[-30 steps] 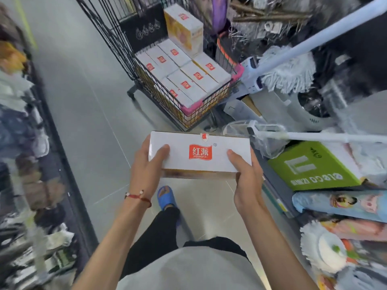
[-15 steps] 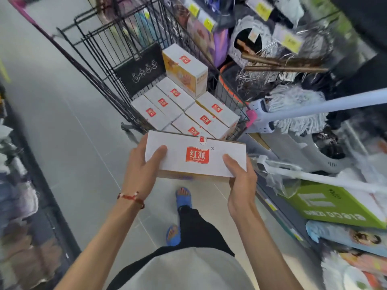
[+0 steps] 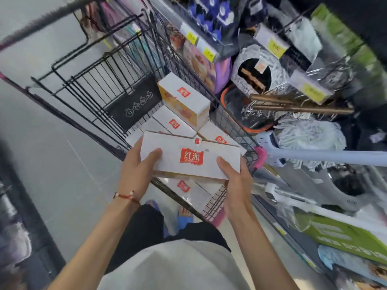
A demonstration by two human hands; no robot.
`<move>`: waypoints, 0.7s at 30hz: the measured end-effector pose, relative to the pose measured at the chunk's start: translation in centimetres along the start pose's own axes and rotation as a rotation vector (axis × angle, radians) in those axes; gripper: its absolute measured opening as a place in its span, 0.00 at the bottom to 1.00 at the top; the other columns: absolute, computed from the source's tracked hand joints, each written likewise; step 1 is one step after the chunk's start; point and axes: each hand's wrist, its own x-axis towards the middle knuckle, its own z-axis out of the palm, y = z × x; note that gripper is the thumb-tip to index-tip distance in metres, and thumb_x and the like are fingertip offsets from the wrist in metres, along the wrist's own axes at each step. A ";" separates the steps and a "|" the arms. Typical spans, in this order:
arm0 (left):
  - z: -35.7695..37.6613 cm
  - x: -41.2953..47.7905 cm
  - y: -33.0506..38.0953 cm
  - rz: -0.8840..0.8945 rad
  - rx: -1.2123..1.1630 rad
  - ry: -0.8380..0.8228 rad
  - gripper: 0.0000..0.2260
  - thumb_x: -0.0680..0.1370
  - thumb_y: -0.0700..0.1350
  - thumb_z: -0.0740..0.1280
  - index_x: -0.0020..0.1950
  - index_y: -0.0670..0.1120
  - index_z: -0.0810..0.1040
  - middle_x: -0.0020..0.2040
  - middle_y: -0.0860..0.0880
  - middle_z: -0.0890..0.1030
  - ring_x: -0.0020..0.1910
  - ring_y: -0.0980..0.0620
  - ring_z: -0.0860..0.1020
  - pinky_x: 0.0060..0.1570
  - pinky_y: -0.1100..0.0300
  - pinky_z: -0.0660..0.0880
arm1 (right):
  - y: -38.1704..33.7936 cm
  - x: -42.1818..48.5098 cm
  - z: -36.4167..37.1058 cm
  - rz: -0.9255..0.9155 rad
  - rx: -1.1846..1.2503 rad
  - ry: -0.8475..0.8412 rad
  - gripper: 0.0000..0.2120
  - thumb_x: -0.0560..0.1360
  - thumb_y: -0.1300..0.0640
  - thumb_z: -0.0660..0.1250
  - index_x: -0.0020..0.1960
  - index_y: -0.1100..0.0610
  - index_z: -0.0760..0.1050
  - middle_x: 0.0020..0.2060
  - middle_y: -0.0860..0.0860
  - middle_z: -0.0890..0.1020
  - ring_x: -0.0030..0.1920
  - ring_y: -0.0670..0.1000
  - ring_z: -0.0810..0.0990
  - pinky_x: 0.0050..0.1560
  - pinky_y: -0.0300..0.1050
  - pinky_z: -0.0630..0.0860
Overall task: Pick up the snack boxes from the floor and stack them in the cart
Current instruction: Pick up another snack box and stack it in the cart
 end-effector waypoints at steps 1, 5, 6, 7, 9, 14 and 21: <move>0.0 1.3 0.0 -0.014 -0.005 -0.013 0.17 0.82 0.45 0.65 0.70 0.53 0.74 0.63 0.53 0.79 0.59 0.51 0.76 0.59 0.57 0.71 | -0.3 0.5 0.7 -0.002 -0.004 0.014 0.27 0.76 0.62 0.75 0.73 0.50 0.76 0.59 0.48 0.87 0.60 0.51 0.85 0.68 0.57 0.78; -0.4 6.9 0.0 -0.054 0.058 -0.089 0.19 0.80 0.52 0.65 0.70 0.50 0.74 0.62 0.50 0.80 0.59 0.47 0.78 0.53 0.58 0.75 | -0.5 2.4 4.1 0.005 -0.021 0.051 0.25 0.77 0.63 0.75 0.71 0.50 0.77 0.58 0.47 0.87 0.60 0.49 0.85 0.64 0.51 0.81; -0.6 8.3 0.1 -0.072 0.055 -0.107 0.21 0.79 0.54 0.65 0.70 0.50 0.74 0.62 0.50 0.80 0.60 0.46 0.79 0.55 0.55 0.76 | -0.5 2.8 5.1 0.009 -0.027 0.063 0.25 0.76 0.63 0.75 0.71 0.49 0.77 0.58 0.46 0.87 0.58 0.48 0.86 0.61 0.48 0.82; -0.8 9.8 0.2 -0.086 0.052 -0.122 0.21 0.78 0.54 0.65 0.70 0.51 0.74 0.62 0.50 0.81 0.61 0.46 0.79 0.59 0.50 0.76 | -0.4 3.1 6.1 0.015 -0.036 0.076 0.25 0.76 0.62 0.75 0.71 0.49 0.77 0.57 0.46 0.87 0.58 0.47 0.86 0.59 0.47 0.82; -1.1 12.9 0.5 -0.108 0.068 -0.177 0.20 0.77 0.53 0.66 0.69 0.50 0.75 0.61 0.49 0.81 0.60 0.46 0.79 0.62 0.46 0.76 | 0.0 3.9 8.2 0.036 -0.061 0.121 0.28 0.75 0.61 0.77 0.72 0.48 0.75 0.57 0.45 0.87 0.58 0.46 0.86 0.61 0.49 0.82; -2.2 19.9 1.5 -0.137 0.100 -0.316 0.17 0.79 0.48 0.67 0.68 0.51 0.76 0.58 0.53 0.81 0.53 0.57 0.80 0.50 0.63 0.74 | 0.9 5.3 13.0 0.110 -0.124 0.195 0.36 0.72 0.60 0.80 0.75 0.45 0.69 0.60 0.42 0.85 0.60 0.43 0.83 0.64 0.46 0.79; -2.6 27.9 1.6 -0.188 0.178 -0.457 0.24 0.70 0.59 0.71 0.65 0.55 0.77 0.58 0.55 0.83 0.58 0.51 0.81 0.65 0.45 0.74 | 2.5 9.1 18.4 0.169 -0.206 0.307 0.46 0.69 0.54 0.83 0.80 0.46 0.62 0.66 0.44 0.80 0.65 0.45 0.79 0.68 0.48 0.76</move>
